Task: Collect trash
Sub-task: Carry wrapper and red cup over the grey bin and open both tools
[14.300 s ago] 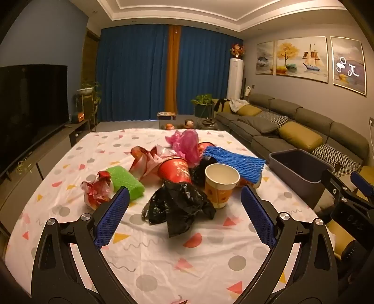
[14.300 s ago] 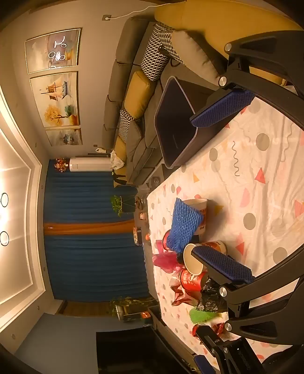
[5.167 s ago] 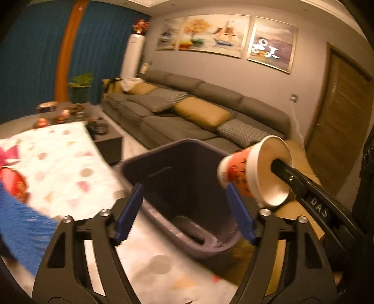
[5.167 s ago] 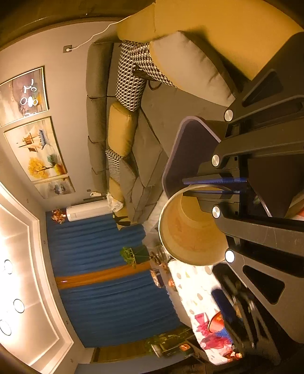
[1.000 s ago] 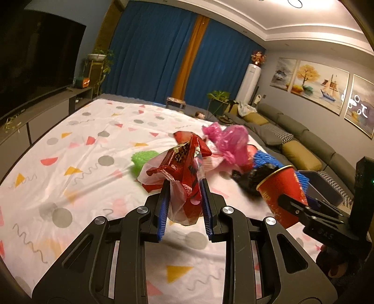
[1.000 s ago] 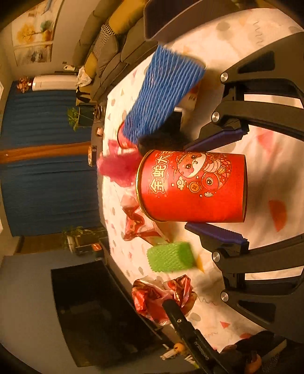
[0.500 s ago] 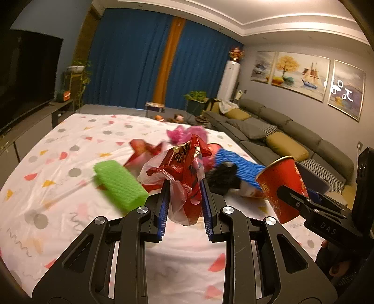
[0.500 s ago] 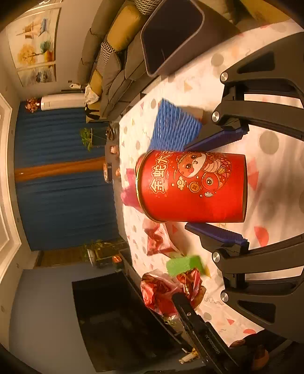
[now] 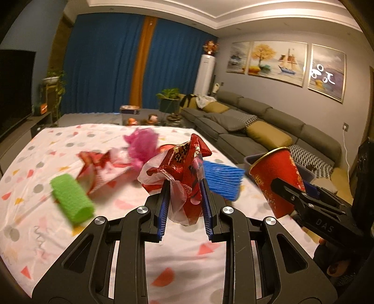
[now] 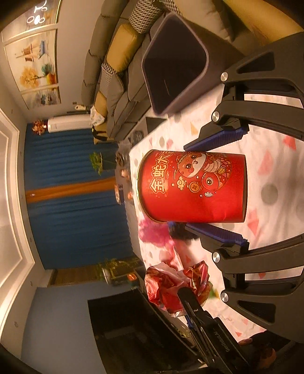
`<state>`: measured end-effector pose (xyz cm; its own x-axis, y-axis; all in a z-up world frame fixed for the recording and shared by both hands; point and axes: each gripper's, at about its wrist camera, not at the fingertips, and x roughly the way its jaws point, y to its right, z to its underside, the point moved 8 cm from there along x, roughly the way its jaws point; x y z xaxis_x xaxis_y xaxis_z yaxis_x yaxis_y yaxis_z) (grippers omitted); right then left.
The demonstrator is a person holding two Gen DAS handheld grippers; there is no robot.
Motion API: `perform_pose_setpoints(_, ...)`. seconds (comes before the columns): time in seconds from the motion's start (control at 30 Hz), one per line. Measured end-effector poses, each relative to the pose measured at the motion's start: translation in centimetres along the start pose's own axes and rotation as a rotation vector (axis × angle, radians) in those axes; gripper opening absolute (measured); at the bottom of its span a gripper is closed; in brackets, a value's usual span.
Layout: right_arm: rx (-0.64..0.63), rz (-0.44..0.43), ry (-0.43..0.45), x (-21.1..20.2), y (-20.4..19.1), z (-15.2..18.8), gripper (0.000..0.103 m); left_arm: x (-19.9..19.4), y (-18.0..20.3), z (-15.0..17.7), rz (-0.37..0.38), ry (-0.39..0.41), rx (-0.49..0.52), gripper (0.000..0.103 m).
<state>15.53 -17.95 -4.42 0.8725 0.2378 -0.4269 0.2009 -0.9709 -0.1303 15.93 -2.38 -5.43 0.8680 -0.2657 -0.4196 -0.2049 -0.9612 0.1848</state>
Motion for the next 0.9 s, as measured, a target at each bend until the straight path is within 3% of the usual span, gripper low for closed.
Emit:
perform_pose_setpoints(0.47,0.085,0.179,0.072,-0.8,10.1,-2.0,0.059,5.7,10.8,-2.6,0.165,0.001,0.091,0.025)
perform_pose_setpoints(0.7,0.157,0.289,0.116,-1.5,16.5,-3.1,0.059,10.5,17.4,-3.5,0.269,-0.007,0.137,0.025)
perform_pose_setpoints(0.9,0.193,0.348,0.134,-1.7,19.7,-3.2,0.059,14.6,21.0,-2.9,0.317,-0.036,0.167,0.025)
